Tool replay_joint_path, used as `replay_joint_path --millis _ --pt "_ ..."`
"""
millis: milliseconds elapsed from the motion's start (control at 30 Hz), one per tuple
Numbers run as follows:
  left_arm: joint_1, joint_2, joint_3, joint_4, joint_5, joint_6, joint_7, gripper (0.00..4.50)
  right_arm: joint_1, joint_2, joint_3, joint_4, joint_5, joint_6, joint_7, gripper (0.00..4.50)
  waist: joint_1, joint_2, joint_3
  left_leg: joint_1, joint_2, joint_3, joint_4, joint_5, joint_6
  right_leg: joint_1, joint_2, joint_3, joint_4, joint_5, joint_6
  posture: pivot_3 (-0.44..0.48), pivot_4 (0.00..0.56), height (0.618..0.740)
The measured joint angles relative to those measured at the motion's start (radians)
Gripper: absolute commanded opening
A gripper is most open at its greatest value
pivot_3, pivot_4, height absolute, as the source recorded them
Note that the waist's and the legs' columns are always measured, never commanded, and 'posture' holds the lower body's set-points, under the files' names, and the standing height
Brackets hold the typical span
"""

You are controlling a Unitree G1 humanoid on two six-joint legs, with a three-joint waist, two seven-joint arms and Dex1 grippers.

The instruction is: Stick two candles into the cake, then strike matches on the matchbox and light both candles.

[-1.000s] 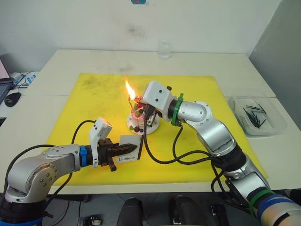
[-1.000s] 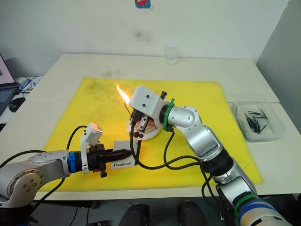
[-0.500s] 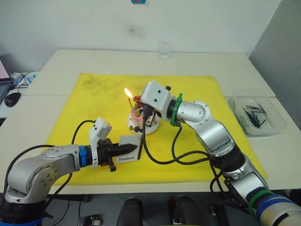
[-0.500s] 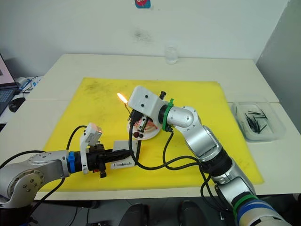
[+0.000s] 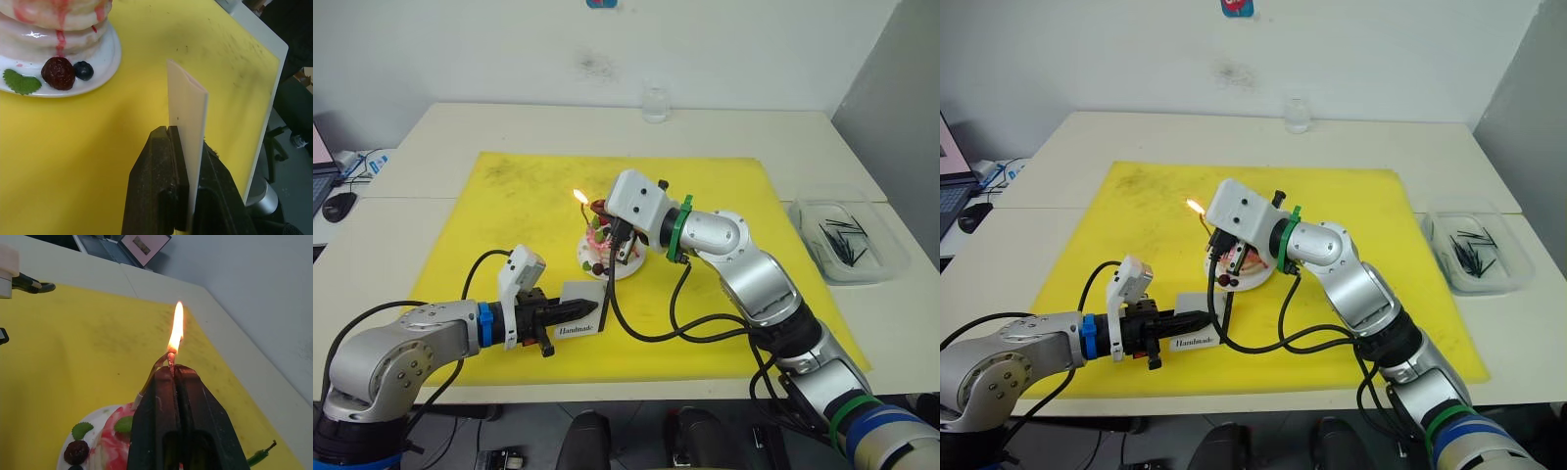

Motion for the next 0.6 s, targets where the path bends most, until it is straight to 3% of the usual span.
replay_joint_path --millis 233,533,600 --pt "-0.002 -0.002 -0.012 0.0 0.001 0.0 0.0 0.0 0.04 -0.031 0.004 -0.027 0.004 0.006 0.016 0.03 0.001 0.0 0.0 0.0 0.0 0.0 0.0 0.0 0.0 0.0 0.0 0.0 0.0 0.0 0.0 0.0 0.15 0.74" --pt "-0.031 -0.021 -0.038 0.021 0.002 -0.002 0.0 0.0 0.129 -0.152 -0.053 -0.245 0.062 0.112 0.084 0.03 0.0 0.0 0.0 0.0 0.0 0.0 0.0 0.0 0.0 0.0 0.0 -0.001 0.0 0.0 0.0 0.0 0.15 0.74" --pt "-0.045 -0.028 -0.042 0.024 0.001 -0.002 0.001 0.0 0.17 -0.195 -0.12 -0.314 0.091 0.166 0.085 0.03 0.005 0.0 0.0 0.0 0.0 0.0 0.0 0.0 0.0 0.0 0.0 -0.001 -0.001 0.0 0.0 0.0 0.15 0.74"
